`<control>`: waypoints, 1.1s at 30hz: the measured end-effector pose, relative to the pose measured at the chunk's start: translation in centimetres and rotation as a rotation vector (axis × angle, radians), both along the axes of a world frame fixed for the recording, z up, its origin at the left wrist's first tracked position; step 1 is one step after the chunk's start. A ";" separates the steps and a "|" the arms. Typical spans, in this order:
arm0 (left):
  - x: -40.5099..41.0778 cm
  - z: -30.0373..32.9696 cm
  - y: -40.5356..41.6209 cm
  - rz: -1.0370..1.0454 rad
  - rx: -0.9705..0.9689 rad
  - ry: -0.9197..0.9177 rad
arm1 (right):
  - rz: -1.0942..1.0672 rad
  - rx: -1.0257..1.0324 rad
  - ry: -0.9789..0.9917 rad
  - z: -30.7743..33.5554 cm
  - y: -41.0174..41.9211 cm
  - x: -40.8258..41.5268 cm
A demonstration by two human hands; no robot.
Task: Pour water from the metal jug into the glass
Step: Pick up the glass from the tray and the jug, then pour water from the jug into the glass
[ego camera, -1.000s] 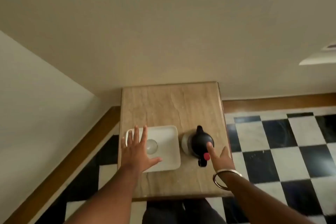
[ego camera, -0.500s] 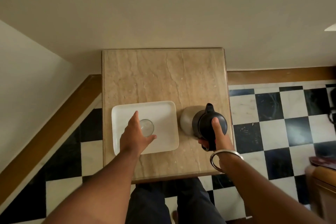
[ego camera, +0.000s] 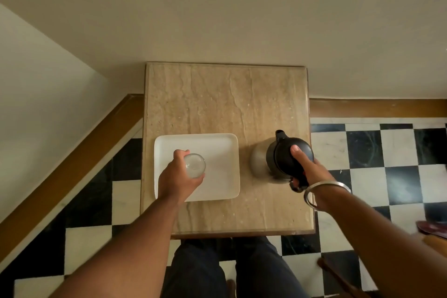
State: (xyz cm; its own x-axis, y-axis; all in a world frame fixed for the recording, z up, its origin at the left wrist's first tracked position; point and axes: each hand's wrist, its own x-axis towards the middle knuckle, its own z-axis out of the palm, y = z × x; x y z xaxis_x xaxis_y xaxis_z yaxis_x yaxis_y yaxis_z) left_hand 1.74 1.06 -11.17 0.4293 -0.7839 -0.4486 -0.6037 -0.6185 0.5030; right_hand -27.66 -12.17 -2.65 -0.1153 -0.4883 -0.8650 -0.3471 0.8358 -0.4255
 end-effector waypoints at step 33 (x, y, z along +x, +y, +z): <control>-0.9 33.1 -10.3 -0.178 -0.765 0.280 | 1.030 -0.891 0.352 43.5 -8.2 7.0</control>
State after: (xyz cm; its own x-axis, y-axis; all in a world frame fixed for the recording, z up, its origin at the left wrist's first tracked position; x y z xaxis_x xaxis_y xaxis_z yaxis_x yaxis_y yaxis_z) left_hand 0.88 -9.27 21.89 0.2221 -0.9612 0.1639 -0.4504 0.0479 0.8915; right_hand -20.69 -20.37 40.88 0.4823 -0.8465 -0.2255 -0.8276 -0.3558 -0.4342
